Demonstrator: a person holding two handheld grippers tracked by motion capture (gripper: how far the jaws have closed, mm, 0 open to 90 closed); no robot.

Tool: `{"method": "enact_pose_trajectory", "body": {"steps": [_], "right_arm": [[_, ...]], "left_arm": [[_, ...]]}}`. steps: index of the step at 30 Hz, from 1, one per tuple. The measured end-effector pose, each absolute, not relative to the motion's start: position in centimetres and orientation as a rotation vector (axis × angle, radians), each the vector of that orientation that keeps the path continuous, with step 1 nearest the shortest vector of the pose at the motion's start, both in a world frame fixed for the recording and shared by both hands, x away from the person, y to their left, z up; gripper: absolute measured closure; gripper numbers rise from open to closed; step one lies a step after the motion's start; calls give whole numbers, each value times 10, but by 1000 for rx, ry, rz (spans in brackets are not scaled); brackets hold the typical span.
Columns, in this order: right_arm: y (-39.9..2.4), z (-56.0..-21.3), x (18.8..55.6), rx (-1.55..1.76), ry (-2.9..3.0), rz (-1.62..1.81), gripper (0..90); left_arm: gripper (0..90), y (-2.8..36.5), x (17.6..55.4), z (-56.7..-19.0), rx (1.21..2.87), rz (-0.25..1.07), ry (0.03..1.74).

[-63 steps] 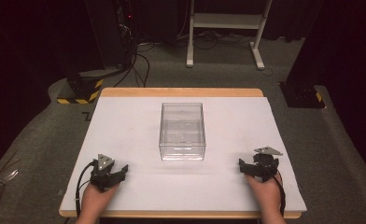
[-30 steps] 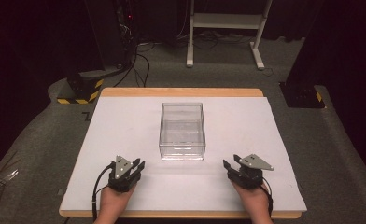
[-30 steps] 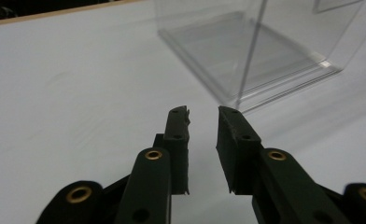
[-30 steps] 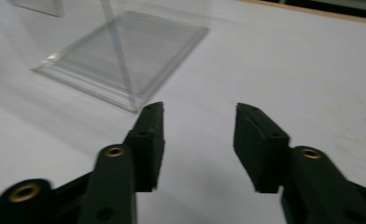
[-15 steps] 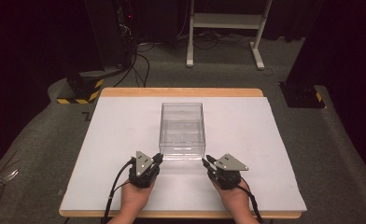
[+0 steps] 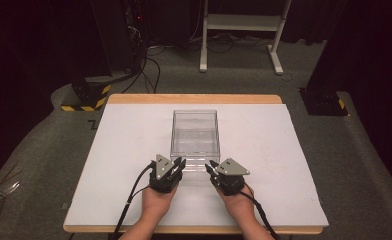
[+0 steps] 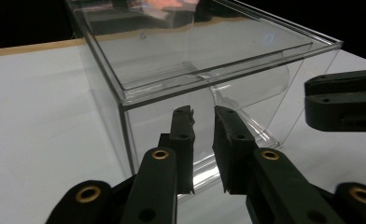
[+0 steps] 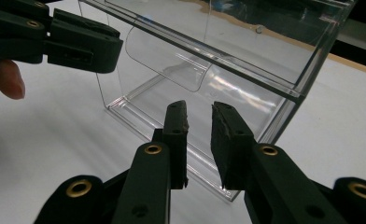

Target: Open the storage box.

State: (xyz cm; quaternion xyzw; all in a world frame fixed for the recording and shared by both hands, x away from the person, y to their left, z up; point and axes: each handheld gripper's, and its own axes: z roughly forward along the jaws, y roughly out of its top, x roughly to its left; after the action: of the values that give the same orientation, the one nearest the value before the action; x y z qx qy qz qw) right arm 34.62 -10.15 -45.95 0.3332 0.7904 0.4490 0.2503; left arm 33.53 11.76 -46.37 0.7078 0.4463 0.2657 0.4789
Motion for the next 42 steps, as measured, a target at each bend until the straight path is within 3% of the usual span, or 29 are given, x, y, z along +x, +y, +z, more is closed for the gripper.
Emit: {"method": "enact_pose_trajectory", "body": {"steps": [8,18,19,22,42], "right_arm": [[-96,-459,354,900,2154,1245,792],[-95,-457,355,908,2132,1244,723],[-97,-456,354,911,2115,1239,767],[-97,-456,354,909,2104,1235,806],[-96,-464,370,936,2129,1271,900]], "left_arm": [[806,112,338,-466,1744,639,1055],[747,115,334,-465,1731,686,1055],[811,115,333,-464,1729,703,1054],[876,115,330,-463,1726,748,1077],[900,113,349,-471,1714,658,1082]]}}
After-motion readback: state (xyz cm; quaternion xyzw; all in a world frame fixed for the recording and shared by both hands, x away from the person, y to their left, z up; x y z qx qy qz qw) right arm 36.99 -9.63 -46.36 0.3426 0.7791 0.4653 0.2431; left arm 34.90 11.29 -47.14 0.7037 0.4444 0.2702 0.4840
